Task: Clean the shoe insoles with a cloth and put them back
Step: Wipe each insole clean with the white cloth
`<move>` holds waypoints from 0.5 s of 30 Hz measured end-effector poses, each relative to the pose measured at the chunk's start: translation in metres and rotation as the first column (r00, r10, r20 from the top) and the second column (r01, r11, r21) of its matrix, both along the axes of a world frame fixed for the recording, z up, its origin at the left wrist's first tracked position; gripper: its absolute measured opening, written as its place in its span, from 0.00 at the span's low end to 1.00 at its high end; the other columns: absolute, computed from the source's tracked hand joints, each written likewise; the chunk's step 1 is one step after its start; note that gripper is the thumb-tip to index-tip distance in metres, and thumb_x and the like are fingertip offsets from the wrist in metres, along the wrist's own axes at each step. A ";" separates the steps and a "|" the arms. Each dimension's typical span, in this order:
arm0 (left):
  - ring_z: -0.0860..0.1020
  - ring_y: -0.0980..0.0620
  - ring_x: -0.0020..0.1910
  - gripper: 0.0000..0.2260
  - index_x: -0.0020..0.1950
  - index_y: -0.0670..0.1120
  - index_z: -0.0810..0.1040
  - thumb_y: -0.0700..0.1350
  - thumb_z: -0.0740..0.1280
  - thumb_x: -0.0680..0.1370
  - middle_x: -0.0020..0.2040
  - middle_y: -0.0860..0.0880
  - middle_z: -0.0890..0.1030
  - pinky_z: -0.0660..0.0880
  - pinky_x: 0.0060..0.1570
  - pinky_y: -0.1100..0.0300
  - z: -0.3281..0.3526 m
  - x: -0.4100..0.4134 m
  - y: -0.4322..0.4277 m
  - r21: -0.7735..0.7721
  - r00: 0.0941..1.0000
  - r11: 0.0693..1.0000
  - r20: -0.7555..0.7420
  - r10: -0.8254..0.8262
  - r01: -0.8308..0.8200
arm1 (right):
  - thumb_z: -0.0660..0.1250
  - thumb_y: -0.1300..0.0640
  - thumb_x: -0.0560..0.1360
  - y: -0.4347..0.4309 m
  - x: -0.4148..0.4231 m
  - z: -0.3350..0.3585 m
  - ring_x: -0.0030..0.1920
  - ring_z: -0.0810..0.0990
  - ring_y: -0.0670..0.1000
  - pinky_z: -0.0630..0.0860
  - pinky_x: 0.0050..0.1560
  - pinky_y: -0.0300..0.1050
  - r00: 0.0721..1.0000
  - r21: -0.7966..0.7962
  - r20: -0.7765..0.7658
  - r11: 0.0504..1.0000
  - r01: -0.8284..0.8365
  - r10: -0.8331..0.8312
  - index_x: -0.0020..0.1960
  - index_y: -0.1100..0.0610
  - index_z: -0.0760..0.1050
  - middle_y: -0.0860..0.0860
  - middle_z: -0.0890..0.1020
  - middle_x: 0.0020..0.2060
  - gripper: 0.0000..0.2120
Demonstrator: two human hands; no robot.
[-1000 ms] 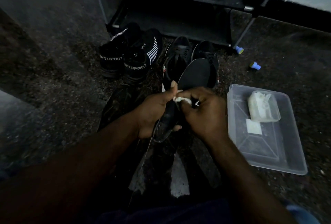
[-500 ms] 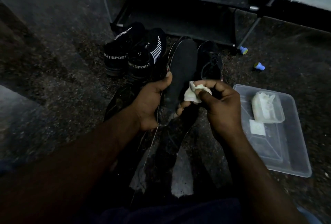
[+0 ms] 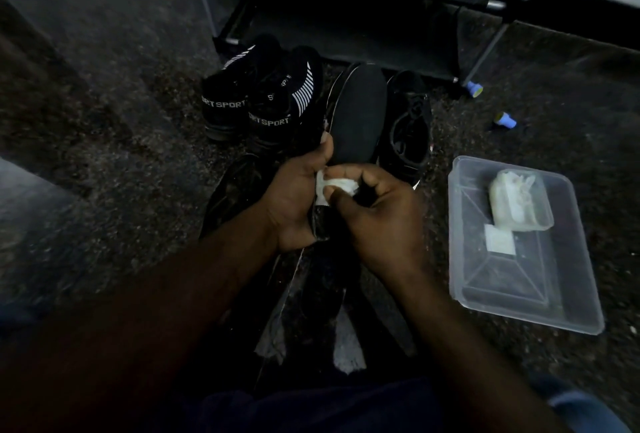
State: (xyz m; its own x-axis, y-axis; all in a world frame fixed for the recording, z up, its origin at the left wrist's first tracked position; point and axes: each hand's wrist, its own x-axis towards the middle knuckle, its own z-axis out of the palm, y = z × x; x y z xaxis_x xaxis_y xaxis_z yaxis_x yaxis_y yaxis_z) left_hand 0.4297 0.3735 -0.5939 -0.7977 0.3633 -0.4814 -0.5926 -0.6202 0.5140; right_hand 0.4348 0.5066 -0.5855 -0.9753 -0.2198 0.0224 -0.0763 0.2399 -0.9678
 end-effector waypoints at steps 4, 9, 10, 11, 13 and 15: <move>0.83 0.45 0.56 0.37 0.72 0.36 0.75 0.67 0.54 0.83 0.63 0.41 0.81 0.83 0.54 0.53 0.004 0.000 0.000 -0.034 0.989 0.991 0.064 0.130 -0.128 | 0.75 0.64 0.74 0.000 0.005 0.004 0.43 0.85 0.39 0.80 0.47 0.34 0.997 0.038 0.014 0.997 -0.070 0.070 0.50 0.52 0.87 0.42 0.88 0.42 0.09; 0.84 0.49 0.49 0.33 0.63 0.39 0.80 0.66 0.52 0.83 0.57 0.45 0.85 0.84 0.47 0.53 0.008 -0.003 -0.004 -0.110 0.962 0.960 0.066 0.265 -0.257 | 0.76 0.65 0.74 -0.003 0.010 0.003 0.45 0.86 0.42 0.82 0.50 0.41 0.983 0.023 0.025 0.983 -0.183 0.182 0.49 0.51 0.87 0.43 0.88 0.43 0.10; 0.84 0.49 0.50 0.33 0.66 0.40 0.79 0.66 0.52 0.83 0.60 0.45 0.84 0.84 0.47 0.53 0.008 -0.003 -0.005 -0.093 0.958 0.958 0.070 0.277 -0.270 | 0.76 0.66 0.73 -0.003 0.010 0.003 0.44 0.86 0.42 0.82 0.49 0.41 0.983 0.008 0.025 0.983 -0.184 0.184 0.47 0.50 0.86 0.43 0.88 0.42 0.11; 0.84 0.49 0.50 0.34 0.69 0.40 0.77 0.66 0.52 0.83 0.63 0.44 0.83 0.84 0.47 0.52 0.008 -0.004 -0.005 -0.080 0.956 0.957 0.075 0.285 -0.279 | 0.76 0.66 0.73 -0.002 0.009 0.002 0.43 0.86 0.43 0.81 0.48 0.40 0.984 -0.003 0.017 0.984 -0.178 0.178 0.45 0.50 0.85 0.44 0.87 0.41 0.11; 0.86 0.48 0.51 0.35 0.72 0.39 0.75 0.67 0.52 0.83 0.68 0.44 0.81 0.85 0.48 0.52 0.006 -0.003 -0.005 -0.074 0.957 0.959 0.078 0.279 -0.273 | 0.77 0.67 0.72 -0.002 0.010 0.002 0.42 0.85 0.45 0.81 0.46 0.42 0.988 -0.016 -0.022 0.988 -0.154 0.153 0.44 0.54 0.83 0.45 0.86 0.39 0.08; 0.84 0.47 0.54 0.37 0.73 0.39 0.75 0.68 0.53 0.82 0.66 0.43 0.82 0.84 0.52 0.53 0.005 -0.001 -0.003 -0.066 0.968 0.971 0.086 0.235 -0.229 | 0.76 0.66 0.73 -0.003 0.014 0.002 0.41 0.85 0.47 0.82 0.46 0.44 0.992 -0.019 -0.071 0.995 -0.102 0.101 0.44 0.56 0.82 0.46 0.86 0.38 0.07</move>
State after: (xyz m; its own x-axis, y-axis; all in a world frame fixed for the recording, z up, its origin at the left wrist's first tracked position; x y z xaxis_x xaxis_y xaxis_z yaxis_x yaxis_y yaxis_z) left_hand 0.4290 0.3706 -0.5893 -0.8080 0.1442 -0.5713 -0.4825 -0.7184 0.5011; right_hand 0.4485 0.5033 -0.5839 -0.9439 -0.3162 0.0956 -0.1665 0.2055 -0.9644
